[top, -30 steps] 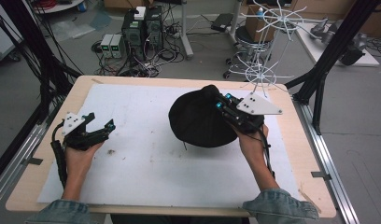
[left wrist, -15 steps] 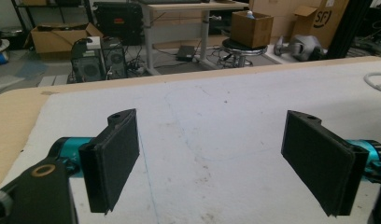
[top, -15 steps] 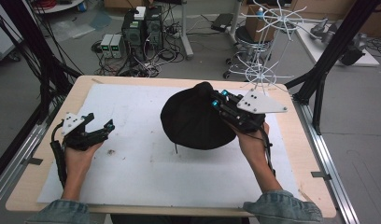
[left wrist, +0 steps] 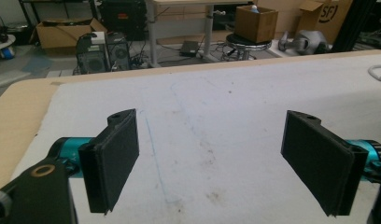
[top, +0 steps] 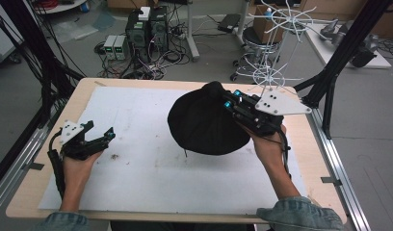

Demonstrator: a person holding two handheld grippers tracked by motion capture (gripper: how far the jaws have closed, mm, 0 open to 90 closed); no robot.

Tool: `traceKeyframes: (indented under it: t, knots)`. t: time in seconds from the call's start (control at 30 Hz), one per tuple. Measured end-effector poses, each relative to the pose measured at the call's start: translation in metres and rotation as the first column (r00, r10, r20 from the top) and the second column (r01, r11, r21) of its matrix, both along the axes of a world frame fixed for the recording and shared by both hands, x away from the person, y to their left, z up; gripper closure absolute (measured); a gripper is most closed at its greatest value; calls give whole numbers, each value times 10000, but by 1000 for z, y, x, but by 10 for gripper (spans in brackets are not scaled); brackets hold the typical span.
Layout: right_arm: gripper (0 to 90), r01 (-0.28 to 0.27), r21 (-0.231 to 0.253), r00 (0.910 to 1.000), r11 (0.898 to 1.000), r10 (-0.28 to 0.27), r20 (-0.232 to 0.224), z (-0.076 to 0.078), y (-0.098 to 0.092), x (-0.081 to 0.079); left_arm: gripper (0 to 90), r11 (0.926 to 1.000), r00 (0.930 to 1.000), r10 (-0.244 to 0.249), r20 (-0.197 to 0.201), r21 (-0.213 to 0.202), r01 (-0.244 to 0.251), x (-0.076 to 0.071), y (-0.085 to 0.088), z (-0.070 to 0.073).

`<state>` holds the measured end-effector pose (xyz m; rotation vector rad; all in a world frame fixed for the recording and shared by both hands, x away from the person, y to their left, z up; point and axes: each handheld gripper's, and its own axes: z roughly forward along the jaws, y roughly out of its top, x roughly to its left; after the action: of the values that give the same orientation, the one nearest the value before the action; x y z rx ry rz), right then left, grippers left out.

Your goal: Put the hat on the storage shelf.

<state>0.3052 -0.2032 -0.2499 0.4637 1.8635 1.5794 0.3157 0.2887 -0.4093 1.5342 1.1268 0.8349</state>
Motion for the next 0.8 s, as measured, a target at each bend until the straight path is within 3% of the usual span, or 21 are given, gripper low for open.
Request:
traceKeyframes:
  t: [0.27, 0.63, 0.8]
  knots:
    - [809, -295, 469, 9995, 9985, 291, 75, 9, -14, -11, 195, 9998, 9998, 207, -31, 46, -207, -12, 7, -1]
    - [809, -551, 1176, 9985, 9915, 539, 130, 18, -37, -30, 195, 9997, 9998, 164, -76, 179, -162, -11, 4, -2]
    - [808, -684, 1409, 9969, 9877, 623, 473, 23, -48, -41, 195, 9997, 9998, 145, -114, 207, -142, -11, 2, -3]
